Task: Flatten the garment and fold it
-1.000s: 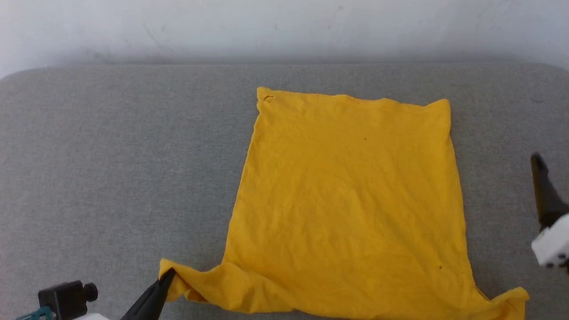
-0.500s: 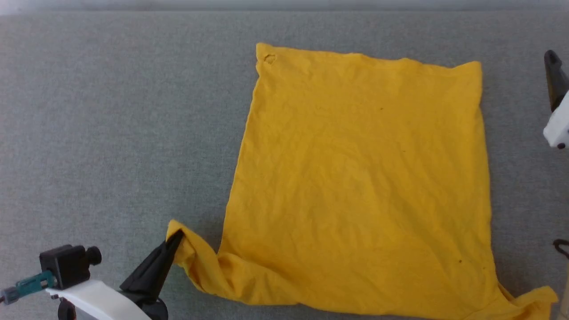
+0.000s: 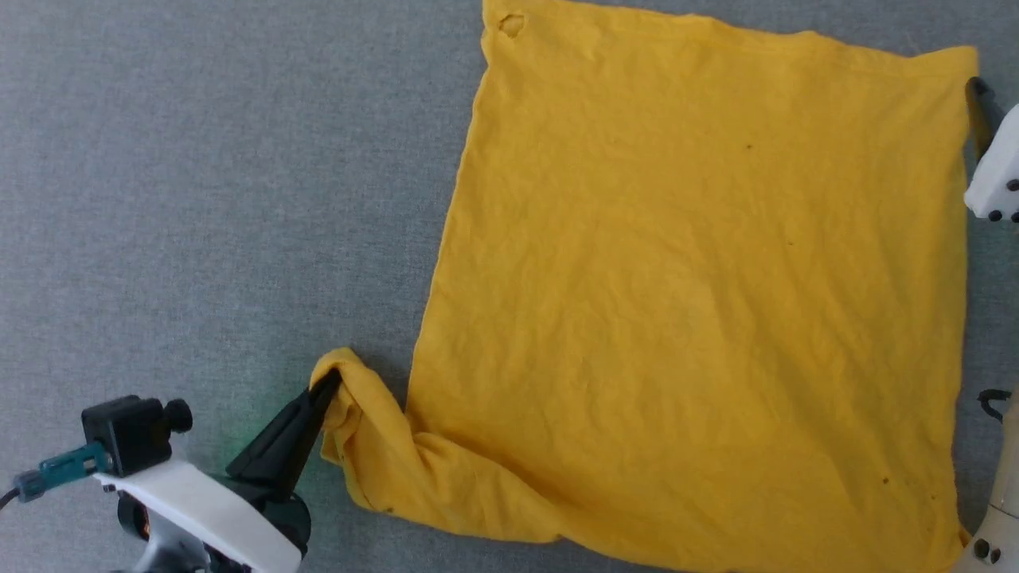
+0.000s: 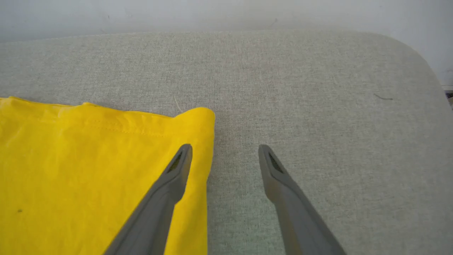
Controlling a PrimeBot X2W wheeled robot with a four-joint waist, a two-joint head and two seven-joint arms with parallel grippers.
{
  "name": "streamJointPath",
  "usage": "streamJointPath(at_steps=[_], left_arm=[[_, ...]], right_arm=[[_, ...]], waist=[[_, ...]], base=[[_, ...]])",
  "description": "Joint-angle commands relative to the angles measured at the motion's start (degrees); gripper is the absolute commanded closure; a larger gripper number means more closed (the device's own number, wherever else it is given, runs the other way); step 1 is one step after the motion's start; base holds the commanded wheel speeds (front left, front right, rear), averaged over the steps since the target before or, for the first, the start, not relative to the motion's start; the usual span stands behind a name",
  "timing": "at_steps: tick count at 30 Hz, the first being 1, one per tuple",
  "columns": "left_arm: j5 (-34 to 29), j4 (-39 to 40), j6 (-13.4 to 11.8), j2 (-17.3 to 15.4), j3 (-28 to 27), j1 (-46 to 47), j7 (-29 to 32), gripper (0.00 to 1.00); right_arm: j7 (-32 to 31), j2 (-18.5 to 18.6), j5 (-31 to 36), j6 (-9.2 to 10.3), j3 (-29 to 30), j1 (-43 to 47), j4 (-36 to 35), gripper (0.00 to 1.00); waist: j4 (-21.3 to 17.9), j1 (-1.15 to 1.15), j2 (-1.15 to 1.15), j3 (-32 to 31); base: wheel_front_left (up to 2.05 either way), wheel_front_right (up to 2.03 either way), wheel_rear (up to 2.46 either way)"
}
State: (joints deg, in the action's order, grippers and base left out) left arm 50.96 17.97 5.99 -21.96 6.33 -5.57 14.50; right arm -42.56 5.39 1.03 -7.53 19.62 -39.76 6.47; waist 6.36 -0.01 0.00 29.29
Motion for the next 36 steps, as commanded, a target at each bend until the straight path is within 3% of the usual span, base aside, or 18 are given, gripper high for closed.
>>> streamJointPath(at_steps=[1, 2, 3, 4, 5, 14, 21, 27, 32, 36], left_arm=[[0.5, -0.3, 0.4, -0.4, 0.2, 1.2, -0.5, 1.0], [0.6, -0.5, 0.5, -0.5, 0.3, 1.5, -0.5, 1.0], [0.6, -0.7, 0.5, -0.6, 0.5, 1.9, -0.6, 1.0], [0.6, -0.9, 0.6, -0.7, 0.6, 2.3, -0.6, 1.0], [0.6, -1.1, 0.7, -0.7, 0.7, 2.6, -0.7, 1.0], [0.5, -2.8, 0.9, -1.1, 1.4, 3.3, -1.7, 1.0], [0.2, -3.1, 0.1, -0.7, 1.7, 1.2, -2.2, 1.0], [-0.3, -2.2, -1.1, -0.8, 1.9, -1.9, -2.3, 1.0], [-0.7, -1.5, -2.1, -0.7, 2.1, -3.7, -2.3, 1.0], [-1.0, -1.3, -3.1, -1.1, 1.5, -5.8, -2.5, 1.0]], right_arm=[[-0.2, -0.1, 0.3, 0.04, 0.0, -0.9, 0.3, 0.0], [-0.3, -0.2, 0.5, 0.04, 0.1, -1.1, 0.8, 0.0], [-0.4, -0.4, 0.7, 0.04, 0.2, -1.2, 1.3, 0.23], [-0.7, -0.6, 0.9, 0.04, 0.3, -1.3, 1.9, 0.65], [-1.1, -0.8, 1.0, 0.04, 0.2, -1.3, 2.4, 1.0], [0.7, -1.6, 0.2, 0.04, -0.3, -0.4, 3.9, 1.0], [4.2, -1.5, -3.5, 0.04, 1.6, 5.2, -0.1, 1.0], [3.0, -1.1, -7.9, 0.04, 6.9, 19.4, -9.6, 1.0], [1.7, -2.4, -14.5, 0.04, 16.2, 35.0, -18.0, 1.0], [2.7, -2.5, -20.4, 0.04, 19.5, 46.5, -16.6, 1.0]], waist=[[0.9, 0.01, 0.0, 1.9], [1.0, 0.01, 0.0, 2.2], [1.1, 0.01, 0.0, 2.4], [1.1, 0.01, 0.0, 2.6], [1.1, 0.01, 0.0, 2.7], [-0.4, 0.01, 0.0, -0.2], [-2.9, 0.01, 0.0, -6.6], [-5.5, 0.01, 0.0, -11.1], [-6.9, 0.01, 0.0, -12.8], [-8.0, 0.01, 0.0, -13.2]], base=[[0.0, 0.0, 0.0], [0.0, 0.0, 0.0], [0.0, 0.0, 0.0], [0.0, 0.0, 0.0], [0.0, 0.0, 0.0], [0.0, 0.0, 0.0], [0.0, 0.0, 0.0], [0.0, 0.0, 0.0], [0.0, 0.0, 0.0], [0.0, 0.0, 0.0]])
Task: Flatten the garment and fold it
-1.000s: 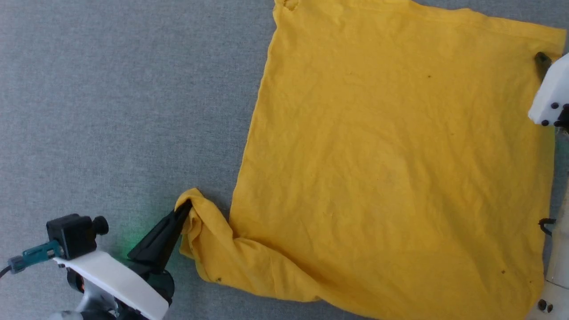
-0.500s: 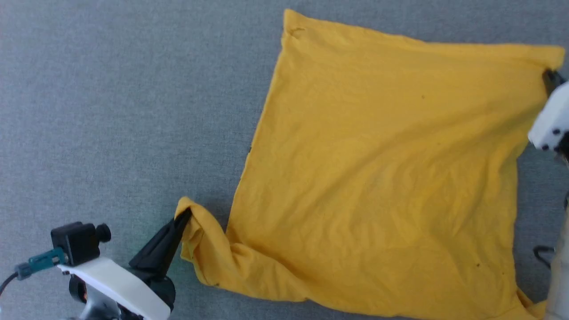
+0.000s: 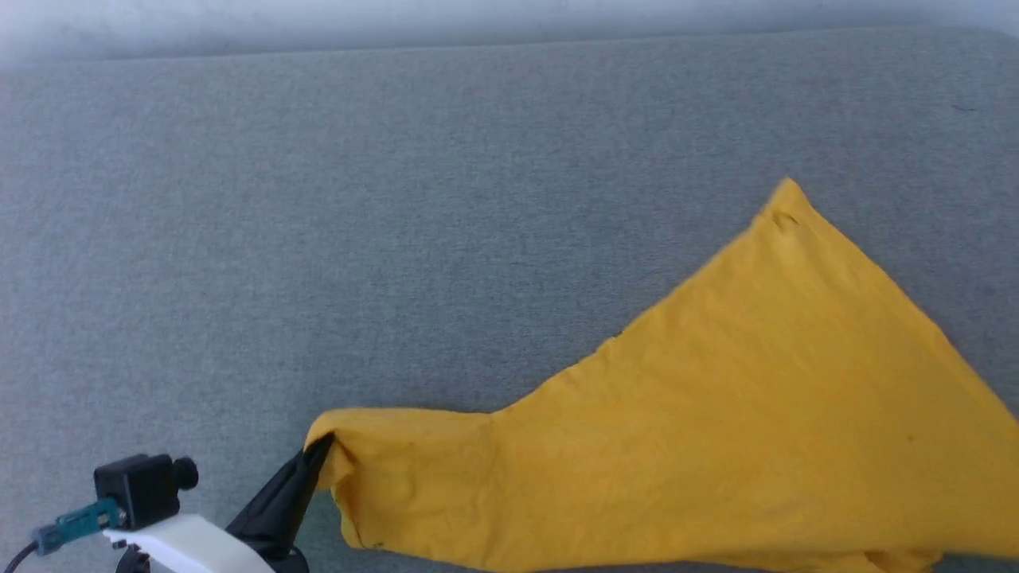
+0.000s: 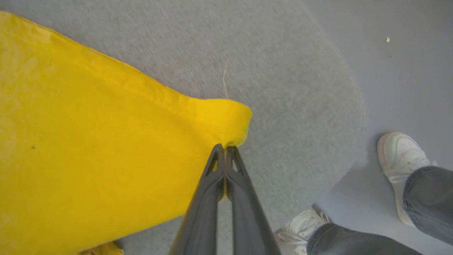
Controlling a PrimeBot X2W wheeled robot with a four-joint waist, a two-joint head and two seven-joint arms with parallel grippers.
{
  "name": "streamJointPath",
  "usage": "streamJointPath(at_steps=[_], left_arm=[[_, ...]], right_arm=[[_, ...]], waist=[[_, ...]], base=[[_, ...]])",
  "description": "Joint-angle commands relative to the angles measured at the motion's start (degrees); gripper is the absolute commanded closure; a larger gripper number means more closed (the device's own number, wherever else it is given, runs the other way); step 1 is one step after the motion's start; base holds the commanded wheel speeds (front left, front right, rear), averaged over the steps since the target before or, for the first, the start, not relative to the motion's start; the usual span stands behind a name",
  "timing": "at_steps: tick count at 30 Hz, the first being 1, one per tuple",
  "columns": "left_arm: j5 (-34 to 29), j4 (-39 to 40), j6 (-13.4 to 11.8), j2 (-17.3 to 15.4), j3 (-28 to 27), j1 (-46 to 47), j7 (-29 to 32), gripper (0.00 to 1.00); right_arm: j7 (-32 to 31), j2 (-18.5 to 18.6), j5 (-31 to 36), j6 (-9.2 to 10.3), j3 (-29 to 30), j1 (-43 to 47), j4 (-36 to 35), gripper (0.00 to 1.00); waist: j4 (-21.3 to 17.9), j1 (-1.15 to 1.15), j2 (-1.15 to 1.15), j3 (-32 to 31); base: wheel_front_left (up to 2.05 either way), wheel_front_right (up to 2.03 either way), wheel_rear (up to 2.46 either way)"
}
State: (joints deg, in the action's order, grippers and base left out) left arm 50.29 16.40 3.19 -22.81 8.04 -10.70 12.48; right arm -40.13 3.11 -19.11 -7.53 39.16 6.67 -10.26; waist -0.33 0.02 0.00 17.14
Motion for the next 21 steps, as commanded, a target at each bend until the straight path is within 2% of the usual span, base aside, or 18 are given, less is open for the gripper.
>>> streamJointPath(at_steps=[1, 6, 7, 8, 10, 13, 18, 21], left_arm=[[-0.5, 0.3, -0.7, -0.4, -0.5, -1.3, -0.5, 1.0], [-1.6, 0.3, -2.3, -1.2, -1.2, -3.3, -0.4, 1.0], [-1.7, 0.2, -2.5, -1.3, -1.2, -3.5, -0.3, 1.0], [-1.8, 0.3, -2.7, -1.3, -1.1, -3.6, -0.1, 1.0], [-1.9, 0.5, -3.0, -1.3, -0.9, -3.6, 0.1, 1.0], [-2.3, 0.9, -3.3, -1.3, -0.3, -3.4, 0.6, 1.0], [-2.8, 1.7, -3.3, -1.0, 0.9, -2.6, 0.9, 1.0], [-2.9, 2.0, -2.9, -0.9, 1.5, -1.5, 1.0, 1.0]], right_arm=[[1.4, -0.2, -1.1, 0.04, -0.4, 2.1, 1.4, 1.0], [9.6, -0.2, -2.9, 0.04, -5.0, 5.3, 8.9, 1.0], [11.5, -0.2, -2.8, 0.04, -6.0, 4.7, 10.1, 0.67], [12.9, -0.2, -2.5, 0.04, -7.2, 4.2, 10.9, 0.0], [15.4, -0.2, -2.3, 0.04, -8.3, 2.6, 11.3, 0.0], [16.5, -0.2, 0.2, 0.04, -10.2, 0.6, 7.4, 0.0], [11.6, -0.2, 4.3, 0.04, -13.0, -4.3, -5.2, 0.0], [7.2, -0.2, 6.5, 0.04, -16.1, -9.0, -9.7, 0.0]], waist=[[-1.7, -0.02, 0.0, -1.2], [-2.6, -0.02, 0.0, -2.5], [-2.8, -0.02, 0.0, -2.8], [-2.9, -0.02, 0.0, -3.2], [-3.0, -0.02, 0.0, -3.8], [-2.8, -0.02, 0.0, -4.5], [-1.6, -0.02, 0.0, -4.2], [-0.5, -0.02, 0.0, -3.0]], base=[[0.0, 0.0, 0.0], [0.0, 0.0, 0.0], [0.0, 0.0, 0.0], [0.0, 0.0, 0.0], [0.0, 0.0, 0.0], [0.0, 0.0, 0.0], [0.0, 0.0, 0.0], [0.0, 0.0, 0.0]])
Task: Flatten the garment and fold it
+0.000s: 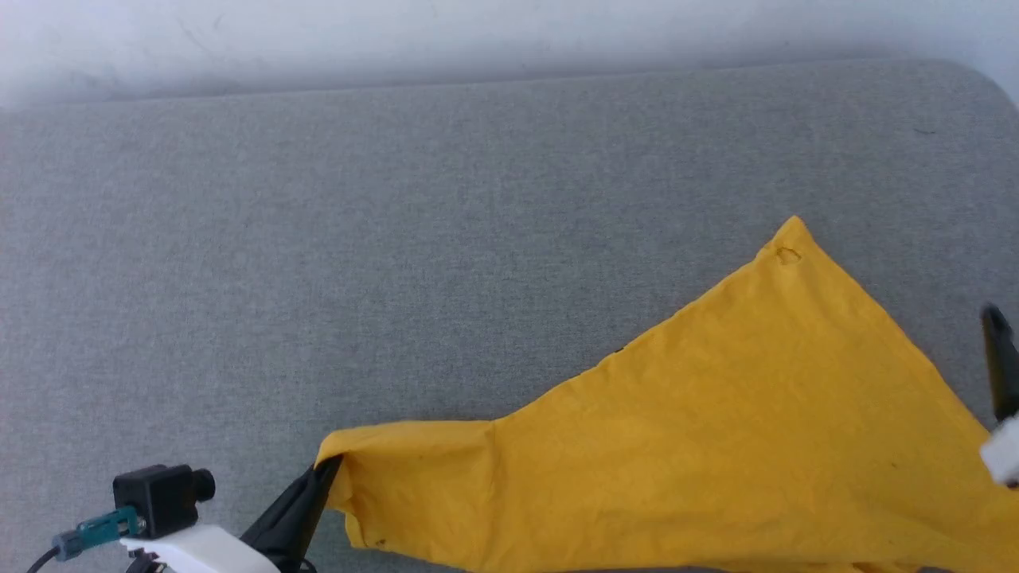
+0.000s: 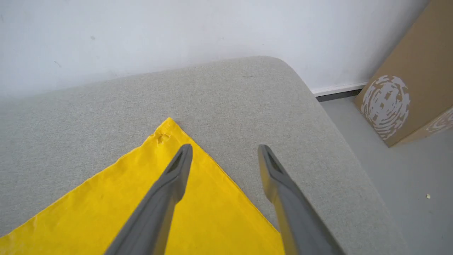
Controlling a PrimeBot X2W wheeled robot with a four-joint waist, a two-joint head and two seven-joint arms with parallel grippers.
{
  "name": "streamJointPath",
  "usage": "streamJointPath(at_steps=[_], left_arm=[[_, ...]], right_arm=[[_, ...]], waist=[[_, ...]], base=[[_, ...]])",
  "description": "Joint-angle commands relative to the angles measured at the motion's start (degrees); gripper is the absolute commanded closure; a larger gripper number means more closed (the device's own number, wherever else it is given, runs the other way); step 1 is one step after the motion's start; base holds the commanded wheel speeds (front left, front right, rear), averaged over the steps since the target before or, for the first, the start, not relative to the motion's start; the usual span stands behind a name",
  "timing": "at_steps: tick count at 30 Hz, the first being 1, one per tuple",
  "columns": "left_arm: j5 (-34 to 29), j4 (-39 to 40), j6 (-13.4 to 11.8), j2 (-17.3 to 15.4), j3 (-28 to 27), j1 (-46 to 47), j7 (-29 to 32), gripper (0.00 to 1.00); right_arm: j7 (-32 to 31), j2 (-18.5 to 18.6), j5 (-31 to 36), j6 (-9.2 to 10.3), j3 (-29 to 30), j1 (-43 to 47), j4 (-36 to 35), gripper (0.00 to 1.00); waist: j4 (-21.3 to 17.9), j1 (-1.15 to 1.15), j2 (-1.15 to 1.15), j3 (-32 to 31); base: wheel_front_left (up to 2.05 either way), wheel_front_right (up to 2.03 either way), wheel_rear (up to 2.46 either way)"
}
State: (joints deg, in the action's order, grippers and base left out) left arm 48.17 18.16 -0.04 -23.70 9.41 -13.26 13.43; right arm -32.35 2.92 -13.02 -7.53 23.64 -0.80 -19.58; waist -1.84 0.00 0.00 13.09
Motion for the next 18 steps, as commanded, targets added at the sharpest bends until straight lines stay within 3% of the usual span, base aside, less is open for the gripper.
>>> streamJointPath(at_steps=[1, 6, 11, 18], left_arm=[[-0.8, 0.3, 0.5, 0.0, 0.2, 1.4, 0.0, 1.0], [-0.7, 0.4, 1.7, 0.0, 0.9, 3.8, 0.0, 1.0], [-0.5, -0.3, 3.0, 0.1, 2.0, 6.6, 0.3, 1.0], [-0.1, -1.4, 4.3, 0.1, 2.8, 9.3, 0.2, 1.0]], right_arm=[[-2.2, 0.5, 1.2, 0.04, -2.0, -3.2, -0.9, 0.0], [-6.9, 2.6, 2.8, 0.04, -7.4, -12.0, 3.0, 0.0], [-9.2, 2.8, 3.9, 0.04, -8.8, -18.8, 12.0, 0.0], [-12.0, 6.9, 6.2, 0.04, -11.0, -23.2, 20.3, 0.0]], waist=[[1.4, 0.0, 0.0, 1.6], [3.8, 0.0, 0.0, 5.1], [6.1, 0.0, 0.0, 8.6], [8.1, 0.0, 0.0, 12.1]], base=[[0.0, 0.0, 0.0], [0.0, 0.0, 0.0], [0.0, 0.0, 0.0], [0.0, 0.0, 0.0]])
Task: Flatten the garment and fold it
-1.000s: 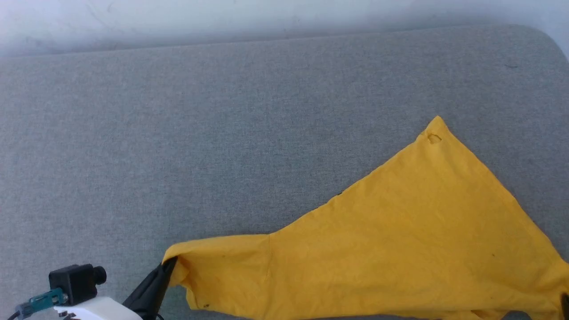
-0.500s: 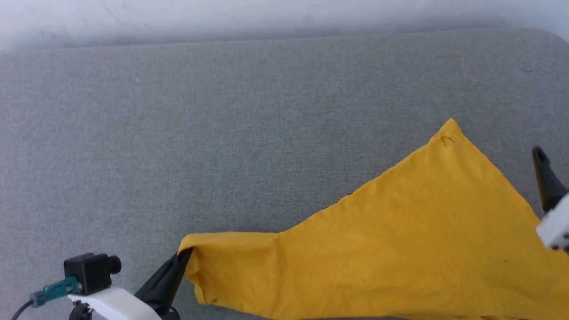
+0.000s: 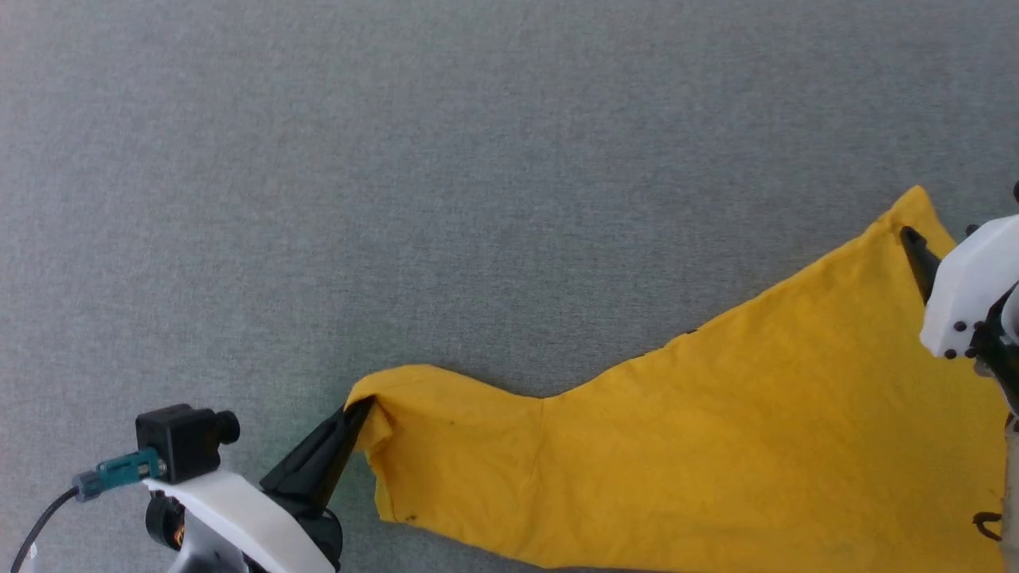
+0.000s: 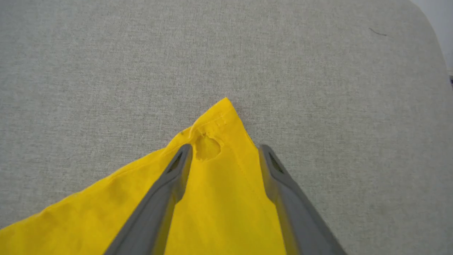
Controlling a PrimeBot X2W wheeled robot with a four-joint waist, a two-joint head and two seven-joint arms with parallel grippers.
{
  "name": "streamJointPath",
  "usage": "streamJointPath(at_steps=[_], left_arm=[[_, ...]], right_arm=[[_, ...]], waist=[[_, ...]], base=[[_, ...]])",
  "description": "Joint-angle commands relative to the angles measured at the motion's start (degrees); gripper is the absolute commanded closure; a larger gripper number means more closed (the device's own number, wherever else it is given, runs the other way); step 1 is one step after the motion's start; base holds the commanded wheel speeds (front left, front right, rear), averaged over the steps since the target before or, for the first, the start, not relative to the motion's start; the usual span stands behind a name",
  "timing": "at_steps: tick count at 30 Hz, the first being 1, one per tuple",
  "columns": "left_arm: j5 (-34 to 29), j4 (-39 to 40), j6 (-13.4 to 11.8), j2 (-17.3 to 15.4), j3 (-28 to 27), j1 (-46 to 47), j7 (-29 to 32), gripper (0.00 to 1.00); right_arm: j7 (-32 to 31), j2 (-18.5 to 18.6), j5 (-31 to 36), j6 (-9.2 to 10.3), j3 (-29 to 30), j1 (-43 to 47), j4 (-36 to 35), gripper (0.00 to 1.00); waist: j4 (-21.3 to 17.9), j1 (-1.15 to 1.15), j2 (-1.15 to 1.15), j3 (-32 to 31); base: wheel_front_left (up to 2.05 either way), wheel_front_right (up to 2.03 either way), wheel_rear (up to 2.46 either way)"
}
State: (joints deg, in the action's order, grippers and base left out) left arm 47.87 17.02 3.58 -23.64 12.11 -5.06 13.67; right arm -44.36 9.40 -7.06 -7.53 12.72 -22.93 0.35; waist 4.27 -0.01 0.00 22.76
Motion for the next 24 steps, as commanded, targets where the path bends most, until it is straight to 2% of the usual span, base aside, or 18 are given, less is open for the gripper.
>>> streamJointPath(at_steps=[1, 12, 13, 14, 15, 19, 24], left_arm=[[0.2, -0.4, 0.8, 0.0, 0.2, 1.4, -0.1, 1.0], [0.7, -1.9, 1.9, 0.3, 1.2, 4.6, -0.8, 1.0], [0.8, -2.1, 2.0, 0.3, 1.3, 4.9, -0.8, 1.0], [0.9, -2.3, 2.1, 0.3, 1.4, 5.1, -0.9, 1.0], [1.0, -2.5, 2.2, 0.3, 1.5, 5.3, -1.0, 1.0], [1.5, -3.3, 2.5, 0.2, 1.5, 5.8, -1.3, 1.0], [2.0, -3.8, 2.6, 0.2, 1.3, 5.4, -2.1, 1.0]], right_arm=[[-0.1, 0.9, 0.4, 0.04, -0.1, -1.5, 0.8, 0.0], [-2.6, 3.2, -0.3, 0.04, -1.8, -4.5, 3.3, 0.0], [-3.4, 3.3, -0.5, 0.04, -2.0, -4.6, 3.6, 0.2], [-4.3, 3.2, -0.5, 0.04, -1.9, -4.7, 3.8, 0.65], [-5.4, 3.1, -0.4, 0.04, -1.7, -4.7, 4.0, 1.0], [-9.5, 2.3, -0.6, 0.04, -1.0, -4.4, 3.1, 1.0], [-8.6, 1.7, -0.7, 0.04, -0.6, -3.9, 0.8, 1.0]], waist=[[2.1, 0.01, 0.0, 2.9], [3.1, 0.01, 0.0, 7.1], [3.1, 0.01, 0.0, 7.3], [3.2, 0.01, 0.0, 7.4], [3.1, 0.01, 0.0, 7.4], [2.9, 0.01, 0.0, 6.8], [2.3, 0.01, 0.0, 4.1]], base=[[0.0, 0.0, 0.0], [0.0, 0.0, 0.0], [0.0, 0.0, 0.0], [0.0, 0.0, 0.0], [0.0, 0.0, 0.0], [0.0, 0.0, 0.0], [0.0, 0.0, 0.0]])
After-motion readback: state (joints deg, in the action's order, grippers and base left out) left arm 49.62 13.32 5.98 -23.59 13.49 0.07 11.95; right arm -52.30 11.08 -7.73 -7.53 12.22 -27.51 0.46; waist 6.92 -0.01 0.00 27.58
